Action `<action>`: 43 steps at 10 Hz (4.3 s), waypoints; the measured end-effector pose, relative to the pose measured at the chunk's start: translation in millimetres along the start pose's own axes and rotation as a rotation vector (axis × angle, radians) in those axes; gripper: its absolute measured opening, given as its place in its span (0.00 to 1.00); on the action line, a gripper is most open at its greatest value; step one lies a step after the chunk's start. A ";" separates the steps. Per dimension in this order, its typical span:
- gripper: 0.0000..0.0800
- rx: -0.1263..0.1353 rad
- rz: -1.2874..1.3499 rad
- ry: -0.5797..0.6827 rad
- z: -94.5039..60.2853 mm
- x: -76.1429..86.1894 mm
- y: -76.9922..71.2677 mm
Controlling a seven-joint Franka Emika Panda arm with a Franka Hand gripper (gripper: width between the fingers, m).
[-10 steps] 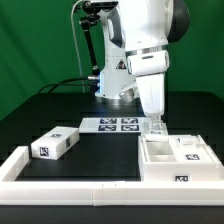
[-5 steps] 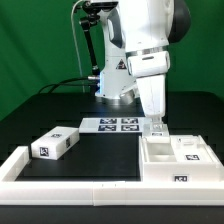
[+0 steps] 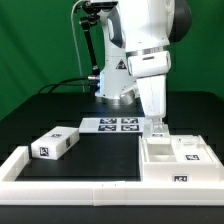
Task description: Assemble cabinet
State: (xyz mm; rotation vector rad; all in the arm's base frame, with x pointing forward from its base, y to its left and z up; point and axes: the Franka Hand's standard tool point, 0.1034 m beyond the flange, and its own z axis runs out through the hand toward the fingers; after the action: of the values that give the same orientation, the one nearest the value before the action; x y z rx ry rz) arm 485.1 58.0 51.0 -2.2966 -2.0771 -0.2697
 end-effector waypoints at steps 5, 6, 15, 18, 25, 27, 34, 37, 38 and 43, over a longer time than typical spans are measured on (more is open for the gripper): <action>0.09 0.017 -0.017 -0.007 -1.0 0.2 10.7; 0.09 0.031 -0.017 -0.011 -0.9 1.5 17.6; 0.09 0.046 -0.034 -0.008 -0.7 1.2 38.9; 0.09 0.041 -0.029 -0.001 0.1 2.2 54.9; 0.09 0.091 -0.032 -0.012 3.8 4.4 88.1; 0.09 0.092 -0.045 -0.009 4.8 4.9 95.5; 0.09 0.071 -0.070 0.003 4.8 5.7 105.1; 0.50 0.068 -0.071 0.002 4.0 5.6 105.7; 0.76 0.060 -0.071 0.002 1.5 5.8 107.6; 1.00 -0.045 0.022 -0.016 -26.7 -7.8 89.1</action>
Offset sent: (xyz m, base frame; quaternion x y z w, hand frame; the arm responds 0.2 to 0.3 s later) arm 0.0256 -0.0038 -0.0006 0.0034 -0.0103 -0.0770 0.9970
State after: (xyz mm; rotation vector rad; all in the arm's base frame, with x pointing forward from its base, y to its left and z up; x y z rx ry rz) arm 569.8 37.1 84.2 -2.3536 -2.0725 -0.3020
